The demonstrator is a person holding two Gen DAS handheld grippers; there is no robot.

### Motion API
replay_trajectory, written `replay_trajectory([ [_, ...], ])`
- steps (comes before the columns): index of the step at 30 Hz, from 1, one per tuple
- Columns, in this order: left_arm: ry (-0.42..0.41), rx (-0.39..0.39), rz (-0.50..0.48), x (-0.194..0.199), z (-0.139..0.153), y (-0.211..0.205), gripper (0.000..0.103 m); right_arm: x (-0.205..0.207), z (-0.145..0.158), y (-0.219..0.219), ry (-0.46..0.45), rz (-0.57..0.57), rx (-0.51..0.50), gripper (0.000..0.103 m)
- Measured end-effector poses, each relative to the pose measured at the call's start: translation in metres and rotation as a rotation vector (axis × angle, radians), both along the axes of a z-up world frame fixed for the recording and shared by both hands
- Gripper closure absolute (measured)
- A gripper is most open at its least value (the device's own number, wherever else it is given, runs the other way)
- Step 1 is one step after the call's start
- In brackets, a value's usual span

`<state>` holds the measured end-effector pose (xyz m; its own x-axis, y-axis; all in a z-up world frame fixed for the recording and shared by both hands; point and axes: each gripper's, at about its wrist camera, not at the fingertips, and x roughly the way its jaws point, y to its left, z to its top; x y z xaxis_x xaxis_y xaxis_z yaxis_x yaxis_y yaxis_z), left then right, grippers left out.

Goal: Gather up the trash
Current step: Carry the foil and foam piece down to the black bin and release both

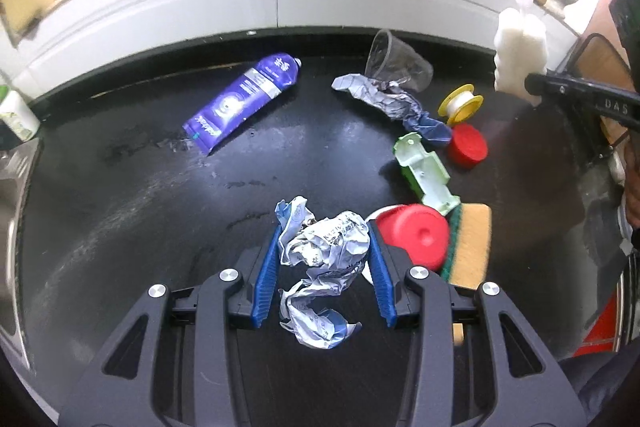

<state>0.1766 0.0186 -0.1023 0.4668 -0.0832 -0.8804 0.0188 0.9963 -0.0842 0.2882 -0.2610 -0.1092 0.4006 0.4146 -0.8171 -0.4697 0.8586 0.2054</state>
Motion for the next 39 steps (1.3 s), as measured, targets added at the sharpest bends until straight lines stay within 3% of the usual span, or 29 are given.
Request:
replay_trajectory([
  [12,-0.04,0.008,0.069,-0.082,0.028,-0.006,0.062,-0.093,0.035,0.032,0.005,0.095,0.042,0.087],
  [20,-0.062,0.022,0.135,-0.135,0.04,0.015,0.062,-0.136,0.048,0.076,-0.008,0.175,0.045,0.087],
  [25,-0.09,0.041,0.216,-0.172,0.05,0.044,0.062,-0.165,0.059,0.127,-0.018,0.279,0.055,0.087],
  [29,-0.101,0.058,0.328,-0.215,0.055,0.076,0.062,-0.204,0.063,0.191,-0.005,0.433,0.069,0.087],
  [39,-0.037,0.115,0.763,-0.375,0.04,0.174,0.062,-0.326,0.048,0.357,0.104,0.807,0.085,0.087],
])
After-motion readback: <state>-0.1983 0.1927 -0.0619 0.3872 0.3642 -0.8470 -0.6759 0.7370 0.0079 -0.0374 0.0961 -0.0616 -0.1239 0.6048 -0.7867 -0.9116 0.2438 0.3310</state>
